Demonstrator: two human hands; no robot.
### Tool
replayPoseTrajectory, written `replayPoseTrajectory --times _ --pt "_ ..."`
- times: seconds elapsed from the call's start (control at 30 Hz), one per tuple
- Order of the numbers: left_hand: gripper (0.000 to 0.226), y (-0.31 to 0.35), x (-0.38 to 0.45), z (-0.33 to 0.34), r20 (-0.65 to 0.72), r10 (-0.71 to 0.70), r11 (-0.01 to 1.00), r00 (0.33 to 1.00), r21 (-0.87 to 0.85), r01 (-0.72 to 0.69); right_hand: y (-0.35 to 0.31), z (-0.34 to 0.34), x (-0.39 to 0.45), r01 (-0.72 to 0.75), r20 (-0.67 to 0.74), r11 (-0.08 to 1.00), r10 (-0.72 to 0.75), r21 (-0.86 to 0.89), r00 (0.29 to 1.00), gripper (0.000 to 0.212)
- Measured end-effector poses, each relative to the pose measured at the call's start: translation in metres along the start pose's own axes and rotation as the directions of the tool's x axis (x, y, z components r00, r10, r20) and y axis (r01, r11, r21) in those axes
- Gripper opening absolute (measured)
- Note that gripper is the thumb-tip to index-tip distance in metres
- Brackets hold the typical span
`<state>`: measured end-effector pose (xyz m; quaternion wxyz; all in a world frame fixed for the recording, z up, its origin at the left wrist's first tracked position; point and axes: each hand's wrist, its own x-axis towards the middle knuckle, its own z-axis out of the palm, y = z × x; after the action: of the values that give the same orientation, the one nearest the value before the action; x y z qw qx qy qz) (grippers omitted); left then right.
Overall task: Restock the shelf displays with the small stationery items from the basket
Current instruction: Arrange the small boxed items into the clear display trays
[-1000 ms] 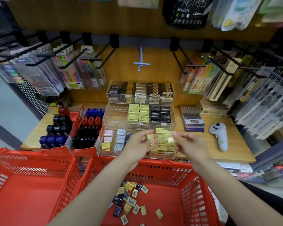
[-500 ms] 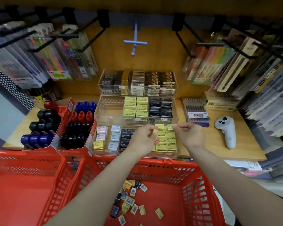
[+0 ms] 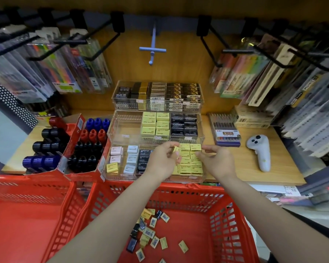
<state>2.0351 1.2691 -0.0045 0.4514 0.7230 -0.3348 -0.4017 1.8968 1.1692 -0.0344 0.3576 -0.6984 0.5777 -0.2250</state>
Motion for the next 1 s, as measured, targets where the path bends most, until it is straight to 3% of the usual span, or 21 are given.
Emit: replayPoseTrajectory --times 0.13,0.2,0.23,0.33,0.4,0.53,0.8,0.9,1.0 --pt "0.034 0.002 -0.014 -0.008 -0.041 0.118 0.991 0.992 0.069 -0.115 -0.010 -0.007 -0.006 -0.006 -0.017 0.997 0.005 -0.083 1.000 0.044" --pt "0.039 0.004 -0.023 -0.010 -0.058 0.229 0.969 0.972 0.109 -0.222 -0.021 -0.014 -0.018 0.005 -0.093 1.000 -0.005 0.000 0.996 0.043" --pt "0.042 0.006 -0.028 -0.010 -0.069 0.284 0.955 0.956 0.111 -0.275 -0.026 -0.017 -0.026 0.029 -0.057 0.994 -0.023 0.109 0.998 0.039" --pt "0.044 0.012 -0.038 -0.010 -0.104 0.428 0.900 0.898 0.144 -0.413 -0.042 -0.025 -0.056 -0.061 0.298 0.883 -0.092 0.466 0.950 0.031" --pt "0.044 0.015 -0.042 -0.009 -0.108 0.479 0.876 0.871 0.124 -0.466 -0.046 -0.029 -0.067 -0.076 0.329 0.831 -0.133 0.551 0.935 0.026" --pt "0.050 0.014 -0.047 -0.010 -0.102 0.465 0.885 0.880 0.022 -0.465 -0.044 -0.037 -0.075 -0.016 0.252 0.857 -0.133 0.514 0.959 0.030" --pt "0.025 0.002 -0.034 -0.017 -0.049 0.393 0.919 0.918 -0.019 -0.394 -0.040 -0.038 -0.066 0.077 0.211 0.861 -0.209 0.502 0.955 0.027" --pt "0.016 -0.005 -0.024 -0.017 -0.056 0.316 0.948 0.947 -0.011 -0.317 -0.036 -0.034 -0.061 0.076 0.204 0.842 -0.216 0.534 0.955 0.025" --pt "0.007 -0.010 -0.016 -0.014 -0.021 0.224 0.973 0.974 -0.057 -0.224 -0.032 -0.026 -0.055 0.162 0.185 0.882 -0.267 0.444 0.946 0.033"
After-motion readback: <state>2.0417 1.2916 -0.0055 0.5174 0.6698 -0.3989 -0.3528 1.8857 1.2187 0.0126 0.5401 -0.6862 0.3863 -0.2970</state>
